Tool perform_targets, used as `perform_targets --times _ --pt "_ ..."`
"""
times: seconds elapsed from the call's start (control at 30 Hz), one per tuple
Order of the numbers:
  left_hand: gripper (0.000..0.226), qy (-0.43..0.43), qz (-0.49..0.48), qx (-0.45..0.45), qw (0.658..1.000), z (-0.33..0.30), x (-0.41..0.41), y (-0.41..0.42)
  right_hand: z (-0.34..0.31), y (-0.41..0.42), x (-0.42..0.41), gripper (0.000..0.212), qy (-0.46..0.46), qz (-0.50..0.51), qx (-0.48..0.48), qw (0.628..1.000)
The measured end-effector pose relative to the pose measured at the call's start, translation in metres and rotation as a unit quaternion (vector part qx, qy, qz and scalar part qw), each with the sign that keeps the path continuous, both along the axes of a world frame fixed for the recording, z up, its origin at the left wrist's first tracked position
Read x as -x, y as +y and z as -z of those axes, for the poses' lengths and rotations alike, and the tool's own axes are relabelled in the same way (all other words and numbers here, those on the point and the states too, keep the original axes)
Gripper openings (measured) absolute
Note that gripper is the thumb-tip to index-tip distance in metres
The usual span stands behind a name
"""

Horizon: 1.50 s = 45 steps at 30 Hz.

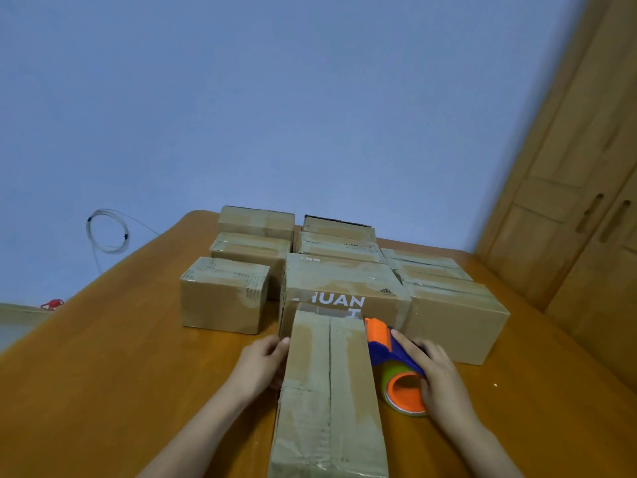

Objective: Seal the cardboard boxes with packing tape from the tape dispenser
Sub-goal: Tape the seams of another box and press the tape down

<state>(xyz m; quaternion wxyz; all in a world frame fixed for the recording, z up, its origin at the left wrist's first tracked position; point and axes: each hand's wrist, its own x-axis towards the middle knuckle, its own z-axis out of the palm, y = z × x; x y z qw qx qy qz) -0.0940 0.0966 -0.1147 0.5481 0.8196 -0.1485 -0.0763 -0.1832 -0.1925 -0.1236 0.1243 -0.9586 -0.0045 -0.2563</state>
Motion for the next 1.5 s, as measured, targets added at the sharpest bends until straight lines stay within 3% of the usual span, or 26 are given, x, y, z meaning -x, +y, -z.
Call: perform_targets --times 0.3,0.37,0.53,0.63,0.77,0.93,1.1,1.3,1.5 --pt "0.032 -0.028 -0.034 0.042 0.998 -0.052 0.006 0.011 0.000 0.017 0.015 0.095 0.008 0.031 0.002 0.999" --pt "0.031 -0.034 -0.025 -0.005 0.999 -0.071 0.003 0.014 -0.001 0.026 0.023 0.098 0.020 0.033 0.005 0.999" --pt "0.034 -0.040 0.052 -0.188 0.980 -0.107 -0.006 0.021 0.000 0.063 0.045 0.146 0.008 0.073 0.033 0.997" --pt "0.055 -0.041 0.095 -0.296 0.950 -0.123 -0.006 0.015 0.000 0.095 0.054 0.157 0.013 0.098 0.033 0.995" --pt "0.087 -0.073 0.140 -0.410 0.899 -0.117 -0.002 0.000 0.003 0.134 0.061 0.130 0.027 0.125 0.019 0.992" --pt "0.112 -0.097 0.095 -0.450 0.883 -0.100 0.012 -0.013 0.006 0.144 0.065 0.124 -0.011 0.118 -0.015 0.993" --pt "0.105 -0.136 0.037 -0.454 0.880 -0.091 0.030 -0.026 0.001 0.142 0.073 0.110 -0.038 0.078 0.017 0.996" --pt "0.100 -0.189 -0.009 -0.455 0.870 -0.081 0.032 -0.030 0.003 0.137 0.076 0.099 -0.035 0.065 -0.010 0.997" --pt "0.095 -0.190 0.003 -0.464 0.865 -0.086 0.036 -0.031 0.005 0.135 0.077 0.106 -0.041 0.066 -0.015 0.997"
